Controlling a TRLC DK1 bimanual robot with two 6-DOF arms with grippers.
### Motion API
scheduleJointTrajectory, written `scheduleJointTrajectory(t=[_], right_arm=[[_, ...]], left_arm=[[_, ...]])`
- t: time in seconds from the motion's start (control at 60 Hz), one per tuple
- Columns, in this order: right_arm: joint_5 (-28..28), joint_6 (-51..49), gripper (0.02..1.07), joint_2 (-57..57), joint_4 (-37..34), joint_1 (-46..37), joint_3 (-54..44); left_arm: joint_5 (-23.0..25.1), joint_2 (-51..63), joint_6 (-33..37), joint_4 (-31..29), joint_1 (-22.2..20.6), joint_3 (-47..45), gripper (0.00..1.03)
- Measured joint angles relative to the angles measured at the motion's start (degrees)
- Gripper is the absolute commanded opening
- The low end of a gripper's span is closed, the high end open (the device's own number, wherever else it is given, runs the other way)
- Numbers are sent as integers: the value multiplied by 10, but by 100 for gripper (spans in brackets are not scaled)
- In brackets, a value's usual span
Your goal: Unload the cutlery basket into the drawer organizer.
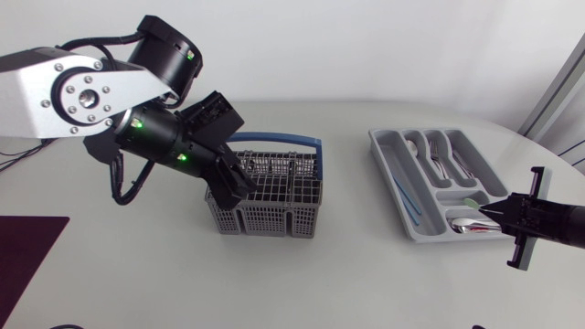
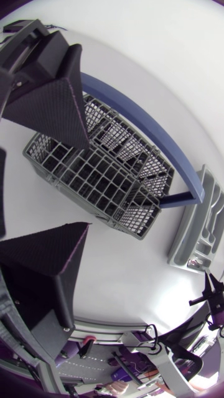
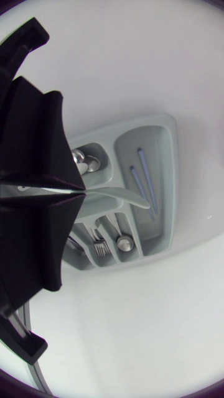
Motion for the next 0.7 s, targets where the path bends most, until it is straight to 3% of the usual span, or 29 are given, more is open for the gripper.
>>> scheduleJointTrajectory(t=[0.517,0.617,0.7], right_arm=[[82,-28,9,139,221,-10,-42],[101,-29,23,154,269,-4,-54],[108,-32,42,161,285,3,-66]], left_arm=[[-11,-4,-2,24,19,-15,100],[-17,-4,-2,24,19,-15,100],[-18,-4,-2,27,20,-18,100]])
